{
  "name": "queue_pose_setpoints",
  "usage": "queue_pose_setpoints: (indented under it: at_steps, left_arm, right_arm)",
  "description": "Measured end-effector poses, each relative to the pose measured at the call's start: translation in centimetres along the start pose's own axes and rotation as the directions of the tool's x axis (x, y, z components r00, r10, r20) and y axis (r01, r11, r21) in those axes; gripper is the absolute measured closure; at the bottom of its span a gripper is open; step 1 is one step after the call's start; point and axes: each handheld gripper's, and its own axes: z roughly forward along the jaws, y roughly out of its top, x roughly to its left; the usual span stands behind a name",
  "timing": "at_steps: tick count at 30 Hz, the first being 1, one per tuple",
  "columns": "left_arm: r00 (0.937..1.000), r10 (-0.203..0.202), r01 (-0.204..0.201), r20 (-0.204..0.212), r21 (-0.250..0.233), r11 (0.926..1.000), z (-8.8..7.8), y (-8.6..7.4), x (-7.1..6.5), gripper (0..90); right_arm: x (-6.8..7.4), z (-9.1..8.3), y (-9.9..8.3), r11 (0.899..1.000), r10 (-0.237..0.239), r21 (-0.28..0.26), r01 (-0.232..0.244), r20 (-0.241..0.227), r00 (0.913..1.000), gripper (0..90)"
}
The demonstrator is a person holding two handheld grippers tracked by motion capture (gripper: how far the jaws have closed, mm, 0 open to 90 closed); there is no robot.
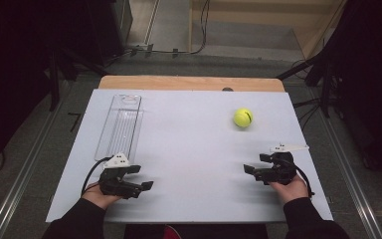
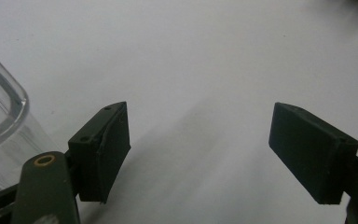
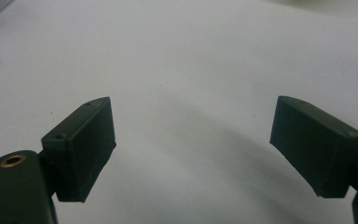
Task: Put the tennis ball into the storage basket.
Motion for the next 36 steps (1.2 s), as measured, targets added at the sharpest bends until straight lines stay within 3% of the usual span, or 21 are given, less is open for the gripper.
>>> queue_pose_setpoints:
  at_steps: [36]
  left_arm:
    - [1.0, 0.0, 0.0, 0.004, 0.006, 1.0, 0.1, 0.0, 0.0, 21.2]
  right_arm:
    - [-1.4, 0.3, 3.4, 0.998, 0.039, -0.055, -0.036, 0.048, 0.9981, 12.9]
